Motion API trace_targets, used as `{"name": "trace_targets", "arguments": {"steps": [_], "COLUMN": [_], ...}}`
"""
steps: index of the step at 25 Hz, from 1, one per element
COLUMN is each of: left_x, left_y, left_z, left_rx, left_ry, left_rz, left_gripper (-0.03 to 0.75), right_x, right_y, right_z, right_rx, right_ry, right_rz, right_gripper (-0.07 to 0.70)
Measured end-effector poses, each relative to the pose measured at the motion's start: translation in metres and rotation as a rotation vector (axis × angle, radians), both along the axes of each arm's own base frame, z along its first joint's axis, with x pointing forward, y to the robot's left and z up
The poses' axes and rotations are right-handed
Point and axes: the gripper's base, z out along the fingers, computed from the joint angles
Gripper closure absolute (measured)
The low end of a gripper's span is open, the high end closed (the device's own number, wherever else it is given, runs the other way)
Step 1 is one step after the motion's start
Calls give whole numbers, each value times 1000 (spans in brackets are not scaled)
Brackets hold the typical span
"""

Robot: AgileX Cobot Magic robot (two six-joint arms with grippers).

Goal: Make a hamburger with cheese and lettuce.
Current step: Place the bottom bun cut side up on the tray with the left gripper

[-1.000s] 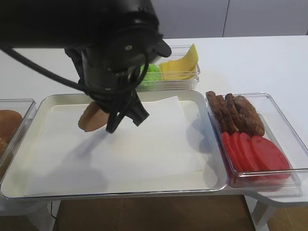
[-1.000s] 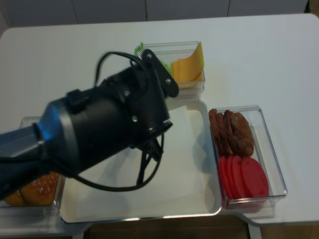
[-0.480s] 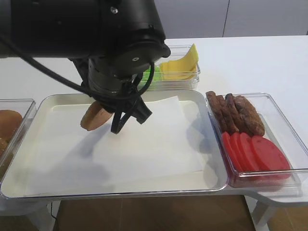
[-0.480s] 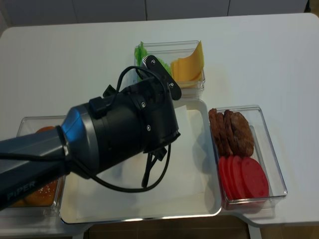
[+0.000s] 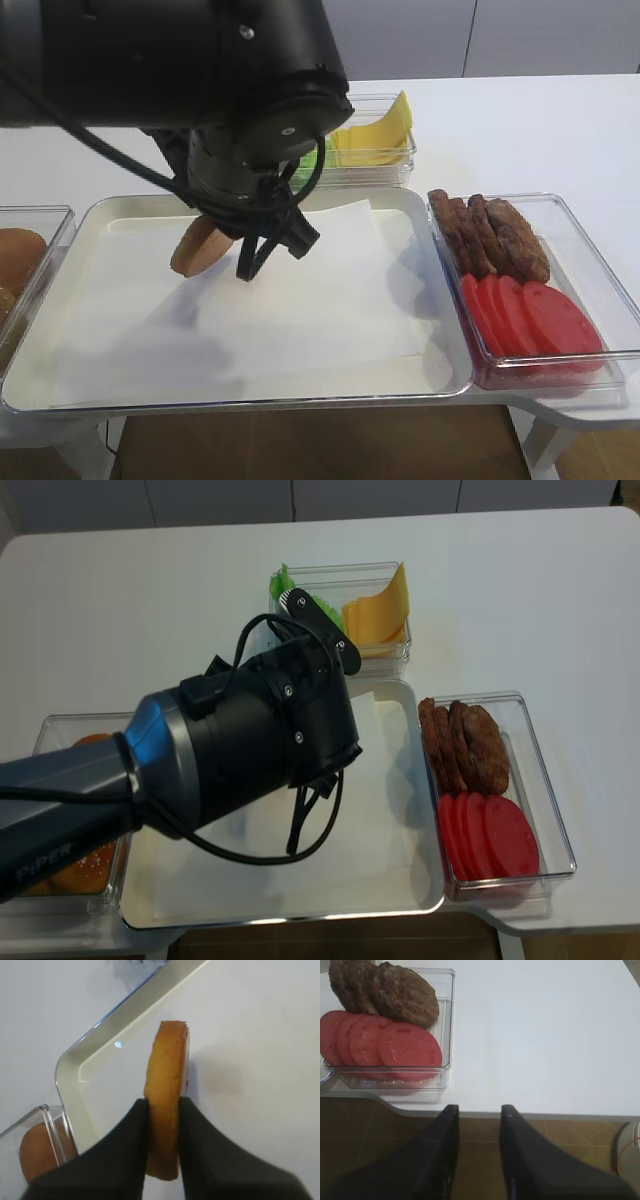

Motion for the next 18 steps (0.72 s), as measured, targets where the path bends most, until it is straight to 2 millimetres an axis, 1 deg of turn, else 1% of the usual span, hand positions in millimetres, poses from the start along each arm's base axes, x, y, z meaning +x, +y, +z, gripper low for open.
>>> {"name": "trace_targets", "arguments": {"steps": [5, 18], "left_x": [4, 4], "left_y": [-5, -6], "left_z": [-13, -14], "left_rx": [23, 16], "left_ry": [21, 20], "left_rz": [4, 11], "left_gripper": [592, 592], "right_x": [0, 0], "right_y": [0, 0], "right_z": [0, 0], "right_rx": [0, 0], "right_ry": [0, 0], "right_rz": [0, 0], "right_gripper": [415, 415]}}
